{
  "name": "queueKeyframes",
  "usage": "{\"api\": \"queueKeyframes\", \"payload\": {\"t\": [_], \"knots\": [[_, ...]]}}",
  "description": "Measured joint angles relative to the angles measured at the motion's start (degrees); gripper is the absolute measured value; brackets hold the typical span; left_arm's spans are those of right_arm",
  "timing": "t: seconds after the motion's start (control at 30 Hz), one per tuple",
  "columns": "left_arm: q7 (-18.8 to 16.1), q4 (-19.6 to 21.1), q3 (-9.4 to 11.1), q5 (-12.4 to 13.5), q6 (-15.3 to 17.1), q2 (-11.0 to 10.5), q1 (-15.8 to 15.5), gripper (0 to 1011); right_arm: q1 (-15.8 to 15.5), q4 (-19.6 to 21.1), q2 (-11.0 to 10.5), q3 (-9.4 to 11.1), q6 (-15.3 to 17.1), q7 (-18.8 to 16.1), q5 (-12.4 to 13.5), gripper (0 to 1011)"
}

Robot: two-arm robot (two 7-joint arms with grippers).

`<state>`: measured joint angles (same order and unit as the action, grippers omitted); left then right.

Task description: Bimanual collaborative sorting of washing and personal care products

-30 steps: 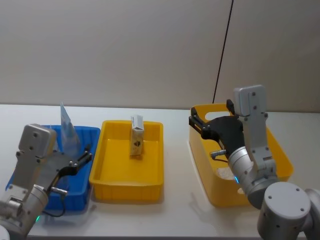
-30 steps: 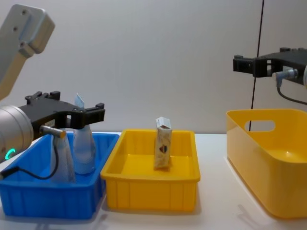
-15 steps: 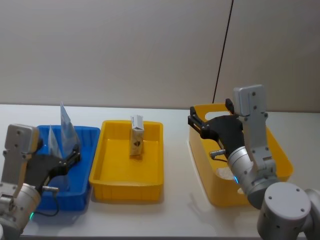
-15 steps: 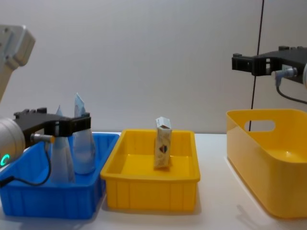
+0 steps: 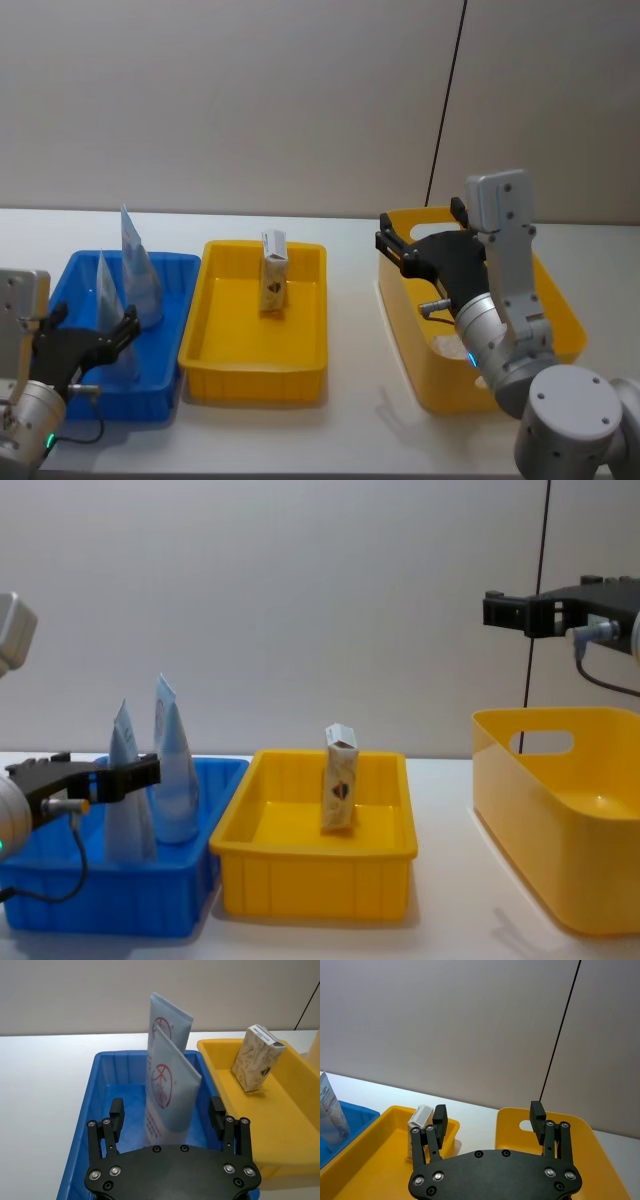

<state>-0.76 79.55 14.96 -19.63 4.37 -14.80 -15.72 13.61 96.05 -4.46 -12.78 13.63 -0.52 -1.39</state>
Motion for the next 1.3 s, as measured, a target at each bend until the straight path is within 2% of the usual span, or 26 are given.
{"api": "queueKeyframes", "payload": {"t": [0.43,0.9,1.1,1.13,1.23,1.3], "knots": [[1.77,-5.05,-0.66,-0.4,-0.77,1.05,-2.4,1001,0.0,0.0,0.0,0.0,-0.03,-0.01,0.0,1004],[4.29,-11.14,0.07,0.53,-1.54,2.33,-6.36,998,0.0,0.0,0.0,0.0,-0.03,0.0,-0.01,1004],[4.94,-13.07,0.39,1.05,-1.7,2.81,-7.6,857,0.0,0.0,0.0,0.0,-0.03,0.0,0.0,1004],[5.05,-13.43,0.44,1.16,-1.71,2.92,-7.82,805,0.0,0.0,0.0,0.0,-0.03,0.0,-0.01,1004],[5.23,-14.2,0.53,1.38,-1.72,3.23,-8.32,754,0.0,0.0,0.0,0.0,-0.03,0.0,-0.01,1004],[5.3,-14.49,0.55,1.47,-1.72,3.35,-8.49,669,0.0,0.0,0.0,0.0,-0.03,0.0,-0.01,1004]]}}
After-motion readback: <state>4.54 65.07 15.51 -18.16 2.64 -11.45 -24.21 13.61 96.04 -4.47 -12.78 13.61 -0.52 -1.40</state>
